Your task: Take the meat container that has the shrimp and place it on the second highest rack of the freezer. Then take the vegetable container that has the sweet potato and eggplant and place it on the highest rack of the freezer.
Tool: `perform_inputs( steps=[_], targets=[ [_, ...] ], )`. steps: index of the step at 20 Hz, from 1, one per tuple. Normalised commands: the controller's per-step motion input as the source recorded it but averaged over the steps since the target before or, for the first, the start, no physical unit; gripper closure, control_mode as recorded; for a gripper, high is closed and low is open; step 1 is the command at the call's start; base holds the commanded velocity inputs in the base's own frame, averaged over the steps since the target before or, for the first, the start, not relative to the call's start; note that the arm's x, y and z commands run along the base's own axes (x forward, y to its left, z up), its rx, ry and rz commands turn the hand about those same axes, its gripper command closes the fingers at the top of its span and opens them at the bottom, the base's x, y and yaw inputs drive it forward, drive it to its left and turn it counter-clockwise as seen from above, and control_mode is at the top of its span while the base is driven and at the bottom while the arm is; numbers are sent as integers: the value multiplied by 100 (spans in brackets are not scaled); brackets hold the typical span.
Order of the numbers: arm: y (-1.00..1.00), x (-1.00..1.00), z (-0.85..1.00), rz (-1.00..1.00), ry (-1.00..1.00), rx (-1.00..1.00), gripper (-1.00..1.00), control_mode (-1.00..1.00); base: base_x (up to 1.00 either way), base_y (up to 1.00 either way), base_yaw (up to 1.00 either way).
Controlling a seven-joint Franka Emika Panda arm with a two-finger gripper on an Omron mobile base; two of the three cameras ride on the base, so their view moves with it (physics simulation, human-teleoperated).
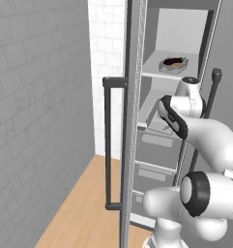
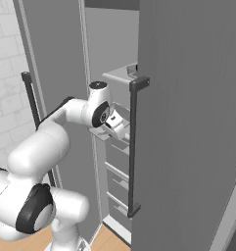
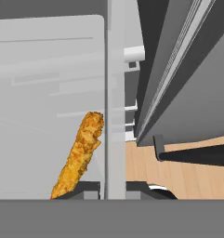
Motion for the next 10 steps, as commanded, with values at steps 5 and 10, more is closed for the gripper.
perform_inputs(
  steps=[5, 10],
  targets=[
    [-10, 34, -6, 0, 4, -1, 100, -100, 0, 0, 0],
    [-24, 30, -26, 1, 3, 0, 100, -100, 0, 0, 0]
  ],
)
